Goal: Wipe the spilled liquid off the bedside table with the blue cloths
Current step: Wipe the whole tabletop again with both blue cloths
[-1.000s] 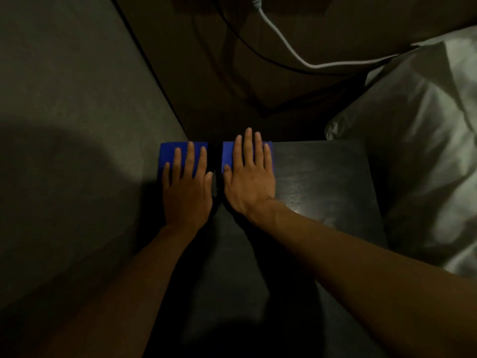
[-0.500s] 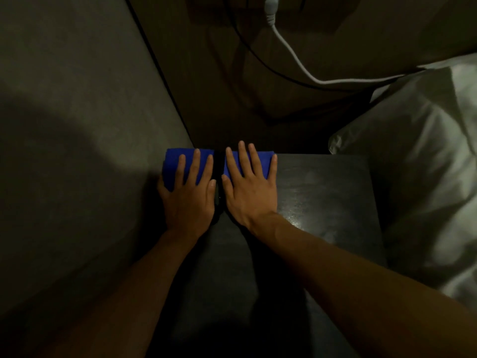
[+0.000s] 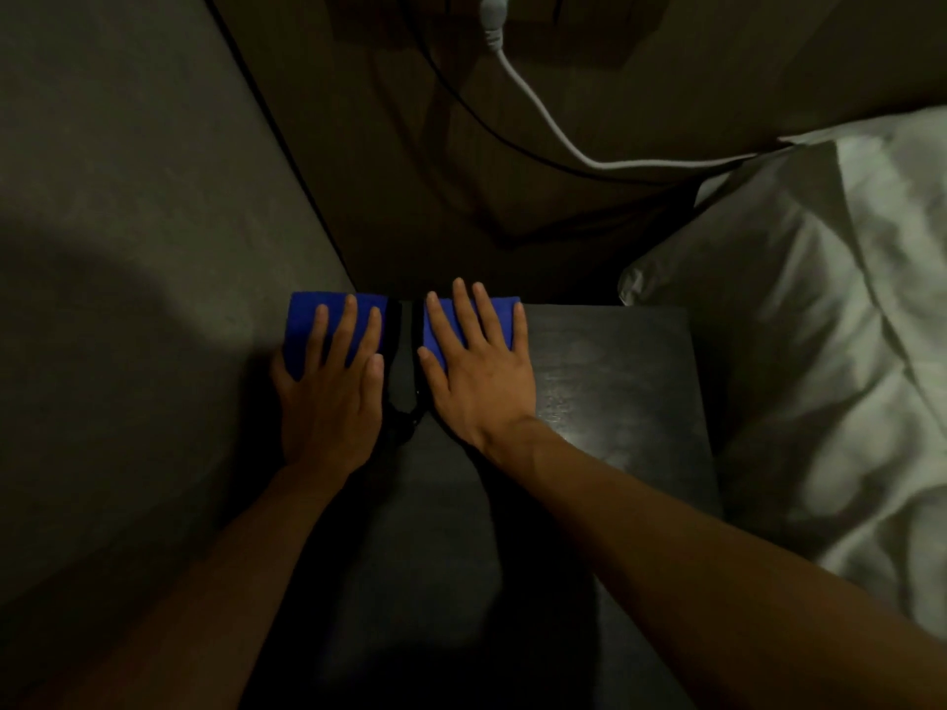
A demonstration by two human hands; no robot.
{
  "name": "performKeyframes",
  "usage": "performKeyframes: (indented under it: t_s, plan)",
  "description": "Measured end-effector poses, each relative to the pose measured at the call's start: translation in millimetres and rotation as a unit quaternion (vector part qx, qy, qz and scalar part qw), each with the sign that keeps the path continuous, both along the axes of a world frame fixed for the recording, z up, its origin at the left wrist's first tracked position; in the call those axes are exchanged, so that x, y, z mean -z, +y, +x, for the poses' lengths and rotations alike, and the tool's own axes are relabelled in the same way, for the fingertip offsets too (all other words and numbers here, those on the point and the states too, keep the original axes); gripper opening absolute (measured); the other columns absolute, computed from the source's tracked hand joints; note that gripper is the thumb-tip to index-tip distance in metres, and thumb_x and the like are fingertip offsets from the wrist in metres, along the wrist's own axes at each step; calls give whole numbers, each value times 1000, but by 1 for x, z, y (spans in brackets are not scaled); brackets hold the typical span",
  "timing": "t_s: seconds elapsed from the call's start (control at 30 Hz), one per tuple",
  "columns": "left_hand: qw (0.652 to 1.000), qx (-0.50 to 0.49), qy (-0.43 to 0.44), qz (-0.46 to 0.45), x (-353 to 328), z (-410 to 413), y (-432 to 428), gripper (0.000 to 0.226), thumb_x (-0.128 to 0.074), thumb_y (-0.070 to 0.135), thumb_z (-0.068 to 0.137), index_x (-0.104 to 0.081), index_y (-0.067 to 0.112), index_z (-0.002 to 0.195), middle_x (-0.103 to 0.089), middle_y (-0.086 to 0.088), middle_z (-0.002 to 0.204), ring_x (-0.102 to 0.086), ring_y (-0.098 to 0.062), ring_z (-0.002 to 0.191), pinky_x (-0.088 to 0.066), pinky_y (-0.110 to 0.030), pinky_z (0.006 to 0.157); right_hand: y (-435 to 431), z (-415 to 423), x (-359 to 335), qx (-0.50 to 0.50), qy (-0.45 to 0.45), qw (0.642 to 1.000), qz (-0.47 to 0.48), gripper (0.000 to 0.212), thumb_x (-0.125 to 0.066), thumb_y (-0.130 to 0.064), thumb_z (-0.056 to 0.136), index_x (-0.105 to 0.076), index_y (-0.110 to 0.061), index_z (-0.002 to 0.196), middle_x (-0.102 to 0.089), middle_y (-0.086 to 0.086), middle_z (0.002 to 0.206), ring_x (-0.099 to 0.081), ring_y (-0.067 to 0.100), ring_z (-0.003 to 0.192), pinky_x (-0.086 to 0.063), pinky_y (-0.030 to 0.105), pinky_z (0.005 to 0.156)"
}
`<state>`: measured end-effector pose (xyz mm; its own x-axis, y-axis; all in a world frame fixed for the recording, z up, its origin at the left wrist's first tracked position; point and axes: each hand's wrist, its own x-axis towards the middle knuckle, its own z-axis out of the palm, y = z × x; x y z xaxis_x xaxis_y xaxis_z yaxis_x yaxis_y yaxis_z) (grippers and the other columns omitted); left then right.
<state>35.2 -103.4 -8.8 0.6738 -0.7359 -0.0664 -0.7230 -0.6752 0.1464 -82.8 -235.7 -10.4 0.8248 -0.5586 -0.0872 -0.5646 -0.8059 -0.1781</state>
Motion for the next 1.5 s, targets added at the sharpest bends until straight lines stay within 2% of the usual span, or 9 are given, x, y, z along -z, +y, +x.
performKeyframes:
  t_s: [0.17, 0.37, 0.5, 0.73, 0.97, 1.27, 1.5]
  plan:
    - [1000, -3, 7, 6, 0, 0, -2, 57, -3, 45, 97, -6, 35, 153, -6, 3, 165, -2, -22, 151, -12, -67, 111, -12, -13, -3, 10, 11, 1000, 0, 63, -9, -54, 106, 1, -27, 163, 2, 4, 171, 12, 22, 156, 8, 57, 123]
    - [1000, -1, 8, -1, -1, 0, -2, 55, -9, 45, 99, -10, 34, 153, -9, 2, 164, -5, -24, 151, -14, -68, 110, -29, -30, -1, 19, 18, 1000, -6, 61, -7, -50, 106, 3, -27, 162, 4, 4, 171, 13, 21, 156, 11, 54, 123]
    - [1000, 9, -2, 2, 0, 0, -1, 55, -25, 41, 100, -16, 30, 153, -12, -1, 164, -8, -27, 151, -17, -70, 108, -38, -39, -4, 20, 27, 999, -11, 61, -5, -48, 105, 2, -26, 162, 3, 4, 171, 12, 21, 156, 7, 56, 124]
    - [1000, 13, -12, 6, 1, 0, -1, 56, -30, 39, 100, -17, 29, 154, -14, -2, 163, -10, -27, 150, -19, -69, 107, -48, -50, -3, 40, 38, 998, -13, 62, 0, -50, 103, 5, -28, 161, 5, 3, 171, 15, 21, 155, 8, 56, 124]
    - [1000, 13, -9, 1, 0, 0, 0, 56, -32, 39, 100, -20, 28, 154, -15, -2, 163, -10, -27, 150, -20, -69, 107, -72, -79, -6, 72, 41, 997, -8, 65, 3, -52, 101, 3, -29, 162, 2, 2, 171, 12, 20, 156, 5, 56, 124]
    - [1000, 10, -3, 1, 2, 1, 1, 53, -23, 41, 101, -21, 30, 153, -15, 0, 164, -10, -26, 150, -22, -69, 106, -96, -115, -4, 125, 30, 992, -18, 66, -1, -52, 102, -5, -28, 163, -5, 3, 171, 5, 21, 157, 1, 57, 124]
    - [1000, -1, 0, 0, 6, 3, 0, 56, -33, 40, 100, -18, 32, 153, -13, 1, 164, -9, -24, 151, -19, -67, 108, -102, -140, -2, 158, 26, 987, -13, 66, -1, -53, 102, -2, -29, 163, 0, 2, 171, 9, 19, 157, 1, 55, 125]
